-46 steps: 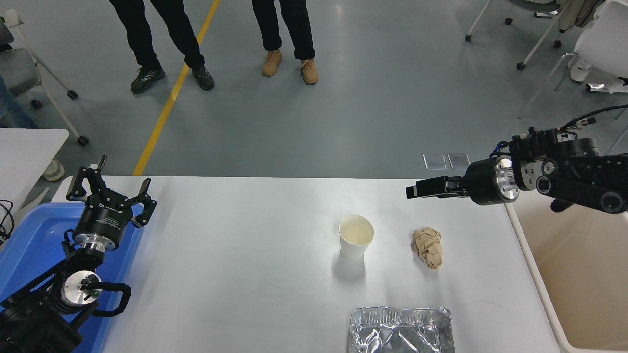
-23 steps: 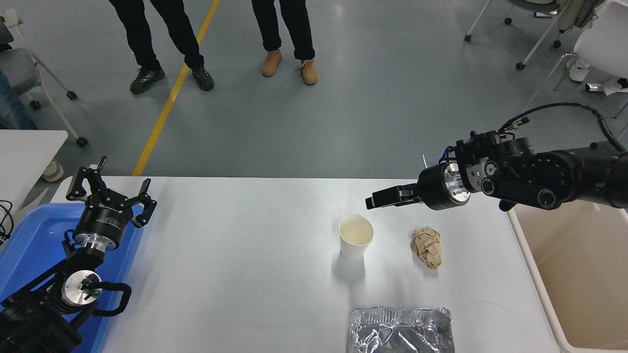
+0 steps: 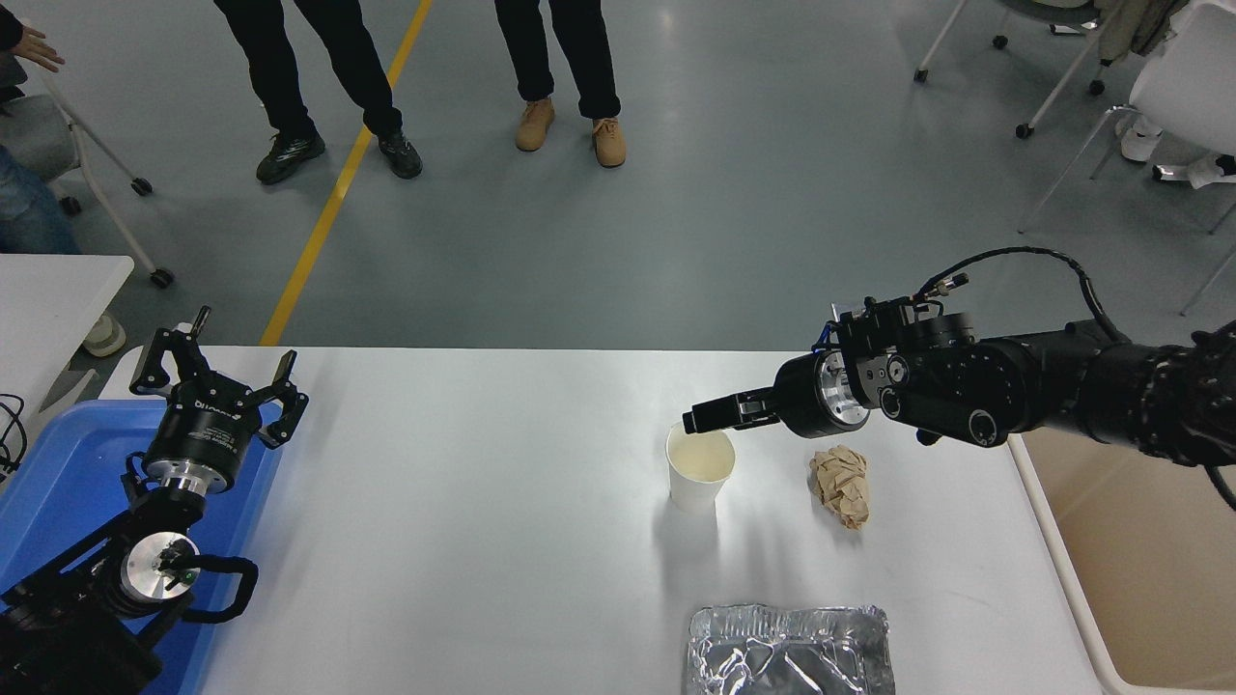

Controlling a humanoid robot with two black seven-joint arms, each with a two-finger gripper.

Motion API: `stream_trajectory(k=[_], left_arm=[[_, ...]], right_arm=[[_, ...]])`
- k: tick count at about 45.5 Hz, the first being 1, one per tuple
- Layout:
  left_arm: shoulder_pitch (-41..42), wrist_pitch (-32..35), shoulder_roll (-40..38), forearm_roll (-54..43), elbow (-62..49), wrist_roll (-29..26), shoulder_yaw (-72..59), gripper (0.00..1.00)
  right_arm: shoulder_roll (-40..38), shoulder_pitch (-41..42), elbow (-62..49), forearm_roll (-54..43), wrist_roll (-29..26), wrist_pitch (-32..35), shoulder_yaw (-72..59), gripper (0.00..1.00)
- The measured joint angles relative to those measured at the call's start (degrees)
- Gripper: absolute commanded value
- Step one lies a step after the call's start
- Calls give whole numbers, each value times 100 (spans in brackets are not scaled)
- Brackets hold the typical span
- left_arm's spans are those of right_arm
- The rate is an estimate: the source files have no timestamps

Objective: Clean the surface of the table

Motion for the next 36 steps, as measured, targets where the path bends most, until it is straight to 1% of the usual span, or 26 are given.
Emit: stream_trajectory(k=[18, 36], left_arm=[[0, 0, 0, -1, 0, 0, 0, 99], [0, 0, 0, -1, 0, 0, 0, 99]], right_arm=[[66, -476, -321, -12, 5, -223, 3, 98], [174, -641, -481, -7, 1, -478, 7, 96]])
